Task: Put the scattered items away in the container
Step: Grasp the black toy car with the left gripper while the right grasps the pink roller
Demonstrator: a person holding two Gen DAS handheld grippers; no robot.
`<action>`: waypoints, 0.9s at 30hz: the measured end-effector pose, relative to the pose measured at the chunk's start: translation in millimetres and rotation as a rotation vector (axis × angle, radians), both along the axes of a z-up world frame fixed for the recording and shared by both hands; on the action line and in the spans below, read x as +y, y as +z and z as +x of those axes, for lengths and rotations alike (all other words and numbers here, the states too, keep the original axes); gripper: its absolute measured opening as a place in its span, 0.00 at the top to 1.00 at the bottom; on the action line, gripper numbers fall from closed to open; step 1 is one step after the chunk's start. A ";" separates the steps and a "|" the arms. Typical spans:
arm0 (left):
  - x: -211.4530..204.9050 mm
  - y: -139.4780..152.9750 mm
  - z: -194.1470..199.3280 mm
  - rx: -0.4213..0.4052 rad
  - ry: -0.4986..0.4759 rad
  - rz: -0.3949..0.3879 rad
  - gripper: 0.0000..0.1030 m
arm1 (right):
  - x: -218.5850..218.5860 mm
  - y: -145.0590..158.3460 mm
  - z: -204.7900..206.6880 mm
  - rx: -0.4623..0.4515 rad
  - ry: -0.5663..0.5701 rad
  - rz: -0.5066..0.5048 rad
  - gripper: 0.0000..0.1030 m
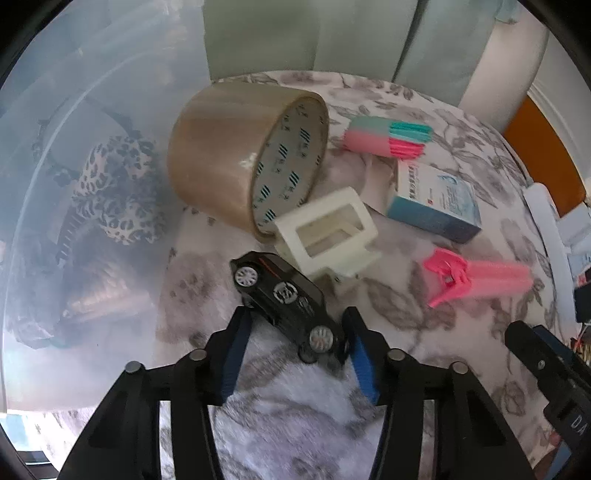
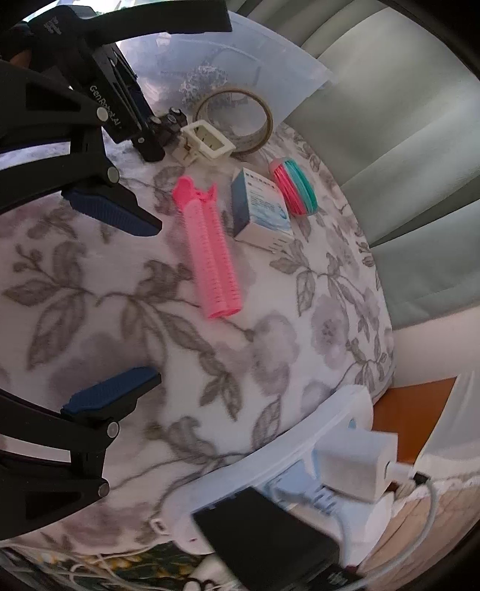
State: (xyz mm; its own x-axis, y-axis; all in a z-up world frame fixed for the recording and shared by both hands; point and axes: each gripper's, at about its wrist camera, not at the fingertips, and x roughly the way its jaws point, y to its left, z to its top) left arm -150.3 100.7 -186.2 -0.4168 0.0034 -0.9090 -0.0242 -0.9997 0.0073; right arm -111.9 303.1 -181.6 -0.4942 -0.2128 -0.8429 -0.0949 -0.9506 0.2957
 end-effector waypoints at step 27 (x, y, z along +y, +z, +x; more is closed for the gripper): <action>-7.8 2.3 -0.4 0.036 -0.015 0.016 0.71 | -26.3 7.9 -25.5 0.114 0.283 -0.021 0.24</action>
